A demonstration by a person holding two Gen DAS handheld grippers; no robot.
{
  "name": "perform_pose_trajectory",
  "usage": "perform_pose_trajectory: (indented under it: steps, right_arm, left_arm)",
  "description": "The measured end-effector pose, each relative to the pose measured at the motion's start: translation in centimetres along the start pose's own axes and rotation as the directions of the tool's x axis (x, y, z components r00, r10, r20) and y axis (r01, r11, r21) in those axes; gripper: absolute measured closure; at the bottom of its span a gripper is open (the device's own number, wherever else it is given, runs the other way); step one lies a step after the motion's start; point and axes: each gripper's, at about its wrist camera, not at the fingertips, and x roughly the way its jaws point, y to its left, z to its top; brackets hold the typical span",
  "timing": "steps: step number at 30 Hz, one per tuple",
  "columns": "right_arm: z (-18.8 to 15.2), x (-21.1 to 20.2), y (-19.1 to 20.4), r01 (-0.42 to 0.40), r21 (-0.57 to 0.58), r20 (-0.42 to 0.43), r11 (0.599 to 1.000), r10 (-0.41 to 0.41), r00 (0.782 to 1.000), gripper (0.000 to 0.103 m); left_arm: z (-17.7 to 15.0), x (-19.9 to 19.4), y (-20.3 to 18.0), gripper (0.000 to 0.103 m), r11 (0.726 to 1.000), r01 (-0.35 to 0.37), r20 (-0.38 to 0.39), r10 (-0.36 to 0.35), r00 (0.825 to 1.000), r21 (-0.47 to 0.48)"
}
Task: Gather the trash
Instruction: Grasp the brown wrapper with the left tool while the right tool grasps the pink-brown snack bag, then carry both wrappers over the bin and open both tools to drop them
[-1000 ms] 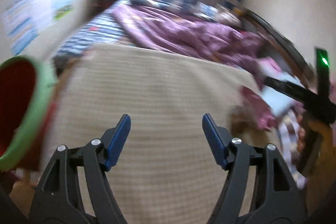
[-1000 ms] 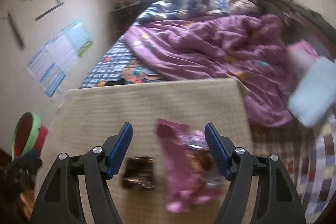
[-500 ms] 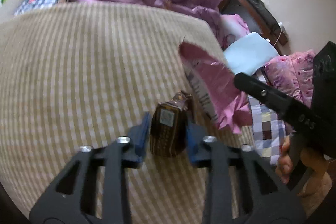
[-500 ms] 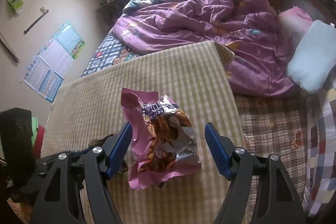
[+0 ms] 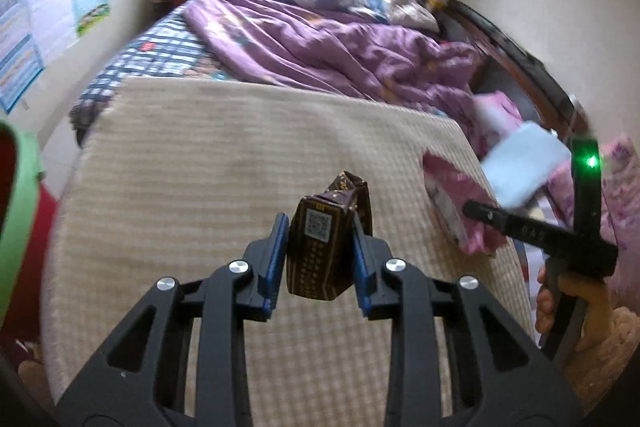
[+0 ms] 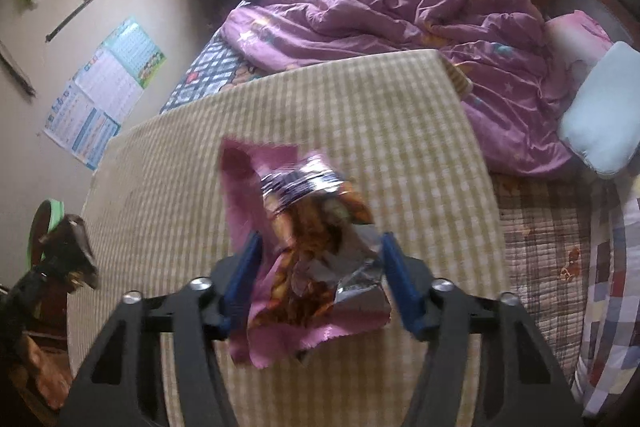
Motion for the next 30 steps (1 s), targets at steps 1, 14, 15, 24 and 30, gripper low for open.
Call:
perform_pose_trajectory:
  steps: [1,14,15,24,30]
  right_arm:
    - [-0.1,-0.1,0.4,-0.003,-0.008,0.003,1.000,0.003,1.000,0.048]
    - [-0.4,-1.2,8.7,-0.161,-0.103,0.021,0.982,0.164,0.986,0.049]
    - [-0.5,-1.3,9.8,-0.182,-0.116,0.018,0.976,0.186,0.982,0.049]
    - [-0.3,-1.3,16.1,-0.286,-0.200,-0.006,0.937,0.290,0.957,0.049]
    - [0.2,-1.6,19.1,-0.328,-0.240,-0.012,0.913,0.335,0.942,0.049]
  left_arm:
    - [0.0,-0.7,0.7,0.075,1.000,-0.017,0.016,0.017,1.000,-0.015]
    - [-0.5,-7.2,7.5,0.075,0.976,-0.142,0.142,0.165,0.976,-0.164]
    - [-0.6,-7.6,8.2,0.075,0.972,-0.159,0.144,0.185,0.972,-0.175]
    - [-2.5,-10.3,14.1,0.075,0.916,-0.258,0.134,0.310,0.941,-0.307]
    - [-2.9,-11.1,15.9,0.075,0.892,-0.283,0.137,0.348,0.927,-0.353]
